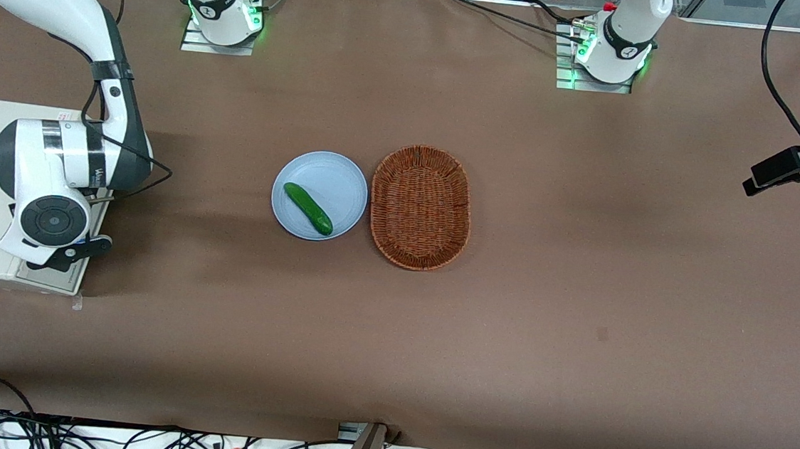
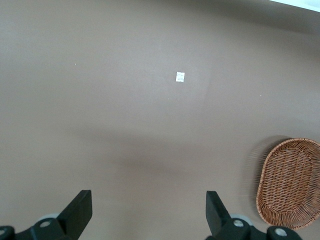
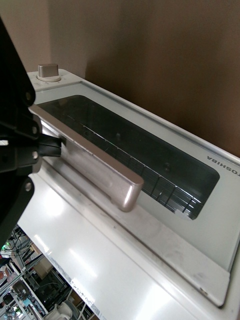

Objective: Open oven door with right arm only
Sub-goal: 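Lower the open right gripper onto the oven door handle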

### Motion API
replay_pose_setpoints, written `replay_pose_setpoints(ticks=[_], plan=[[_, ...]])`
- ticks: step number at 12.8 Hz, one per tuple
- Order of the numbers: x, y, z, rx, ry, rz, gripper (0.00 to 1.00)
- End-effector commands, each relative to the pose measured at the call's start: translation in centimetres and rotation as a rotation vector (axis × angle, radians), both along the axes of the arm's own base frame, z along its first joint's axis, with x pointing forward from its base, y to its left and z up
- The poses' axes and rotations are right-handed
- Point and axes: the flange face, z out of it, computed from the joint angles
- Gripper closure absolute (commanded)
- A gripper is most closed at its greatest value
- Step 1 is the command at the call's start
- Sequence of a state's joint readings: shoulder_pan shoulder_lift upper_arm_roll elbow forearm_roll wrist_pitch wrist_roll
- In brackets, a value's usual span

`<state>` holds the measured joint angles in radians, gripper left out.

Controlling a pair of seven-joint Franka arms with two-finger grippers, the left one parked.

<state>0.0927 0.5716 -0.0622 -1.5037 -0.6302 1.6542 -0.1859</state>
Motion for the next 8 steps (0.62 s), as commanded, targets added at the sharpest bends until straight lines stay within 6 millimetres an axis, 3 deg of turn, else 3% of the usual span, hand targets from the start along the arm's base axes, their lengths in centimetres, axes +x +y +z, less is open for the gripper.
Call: replay_pose_setpoints(ticks=[1,8], plan=[[0.4,-0.2,-0.9,0.017,0.003,0.01,1.0],[0.6,1.2,-4.5,0.109,0.008,-0.031,1.0]])
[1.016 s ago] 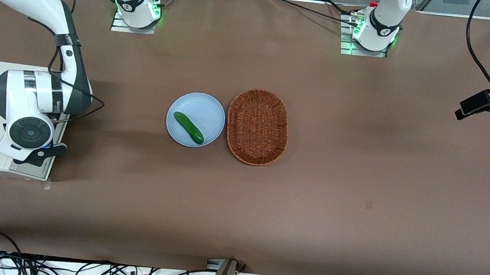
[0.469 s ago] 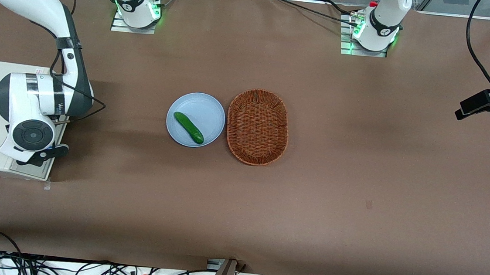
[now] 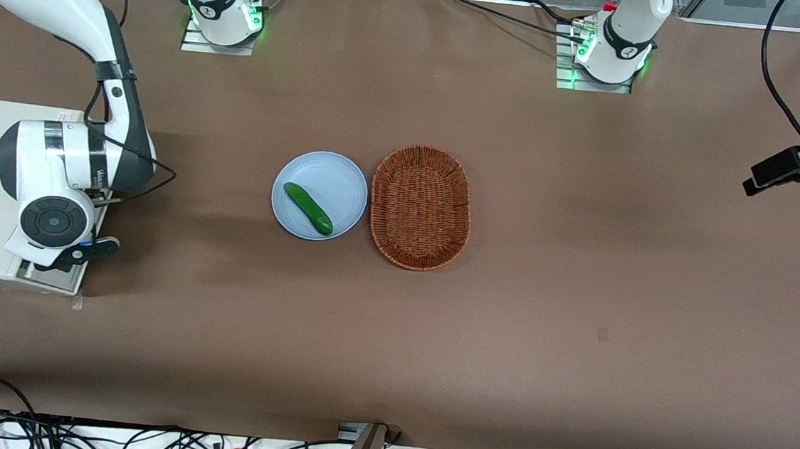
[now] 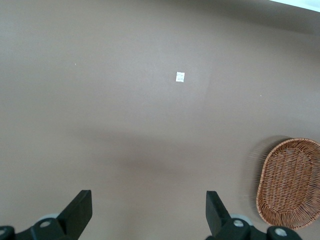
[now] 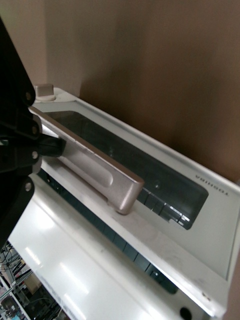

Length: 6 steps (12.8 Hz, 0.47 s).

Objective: Open oven door with right arm only
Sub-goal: 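Lower the open right gripper onto the oven door handle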

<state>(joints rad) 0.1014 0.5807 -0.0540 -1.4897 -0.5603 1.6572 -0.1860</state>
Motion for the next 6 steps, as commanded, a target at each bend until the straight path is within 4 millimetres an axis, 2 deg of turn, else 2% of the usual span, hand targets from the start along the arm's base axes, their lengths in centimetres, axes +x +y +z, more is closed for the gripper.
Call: replay_pose_setpoints(ticks=[1,6], plan=[[0.6,-0.3,-4.7,0.059,0.009,-0.014,1.0],[0.6,0.3,-6.8,0.131,0.005,-0.042,1.0]])
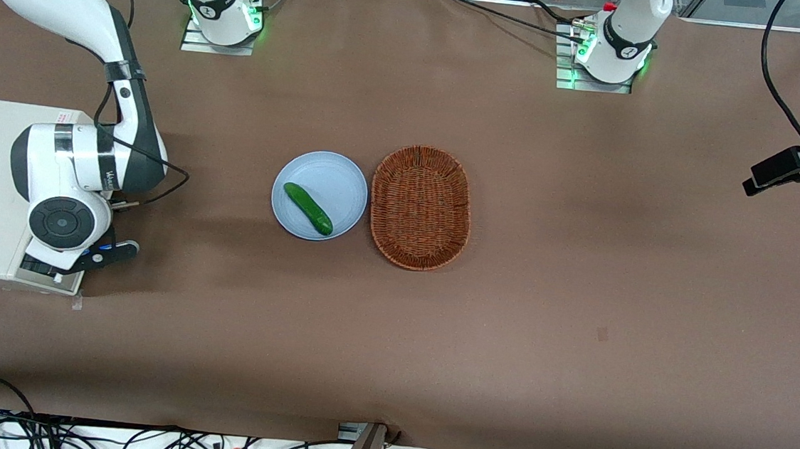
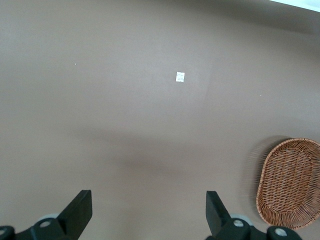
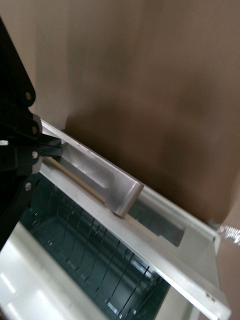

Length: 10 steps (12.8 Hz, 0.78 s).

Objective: Open oven door with right arm only
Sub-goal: 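Pull the door handle down and outward with the right gripper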

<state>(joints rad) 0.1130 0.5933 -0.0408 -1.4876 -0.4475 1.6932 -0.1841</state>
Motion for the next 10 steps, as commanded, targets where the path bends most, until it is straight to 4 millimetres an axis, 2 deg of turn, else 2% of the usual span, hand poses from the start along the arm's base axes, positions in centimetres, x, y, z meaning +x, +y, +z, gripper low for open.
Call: replay_pose_setpoints(ticks=[1,2,4,6,10], plan=[[0.5,-2.7,-5.7,0.023,0.022,-0.033,1.0],[0.3,-3.4,-6.4,0.06,0.03,-0.072,1.0],[0.1,-3.3,-7.6,0.084,0.044,-0.088,1.0],[-0.1,-4.9,-8.4,0.108,0.058,-0.119,1.0],[-0.4,-5.8,-10.6,0.144,0.069,-0.155,1.0]])
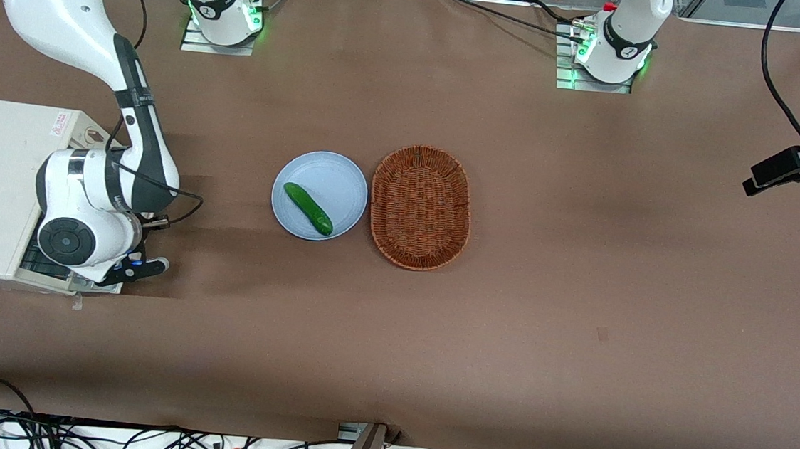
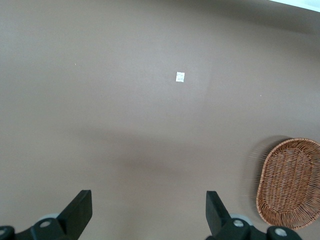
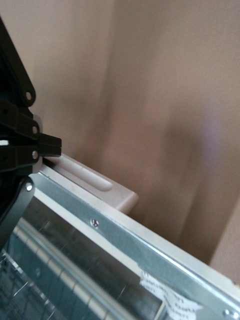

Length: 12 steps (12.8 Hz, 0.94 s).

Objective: Open oven door with right arm only
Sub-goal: 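Pull the door handle down and outward with the right gripper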

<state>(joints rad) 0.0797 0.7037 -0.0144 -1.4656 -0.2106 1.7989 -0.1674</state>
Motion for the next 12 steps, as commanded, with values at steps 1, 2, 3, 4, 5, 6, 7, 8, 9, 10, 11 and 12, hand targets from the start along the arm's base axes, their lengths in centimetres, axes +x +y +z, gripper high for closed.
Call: replay_pose_setpoints(ticks=[1,2,3,4,5,6,7,8,9,10,11,12], plan=[[-1.3,-7.5,-4.4,-0.066,0.087,-0.036,1.0],[-1.3,-7.6,-5.0,-0.062,0.086,-0.037,1.0],[-1.3,-7.7,-5.7,-0.059,0.084,-0.038,1.0],[-1.4,-8.2,-6.2,-0.055,0.089,-0.047,1.0],[-1.5,-8.0,-6.2,-0.037,0.091,-0.062,1.0],[-1.5,-7.9,-6.3,-0.023,0.092,-0.075,1.0],[-1.6,-7.6,-6.2,0.009,0.093,-0.105,1.0],[-1.6,-7.1,-6.1,0.056,0.094,-0.148,1.0],[-1.8,-6.6,-6.1,0.1,0.109,-0.188,1.0],[-1.9,-6.3,-6.0,0.126,0.114,-0.257,1.0],[-2.0,-5.9,-5.9,0.134,0.118,-0.307,1.0],[-2.1,-5.6,-5.8,0.13,0.126,-0.328,1.0]])
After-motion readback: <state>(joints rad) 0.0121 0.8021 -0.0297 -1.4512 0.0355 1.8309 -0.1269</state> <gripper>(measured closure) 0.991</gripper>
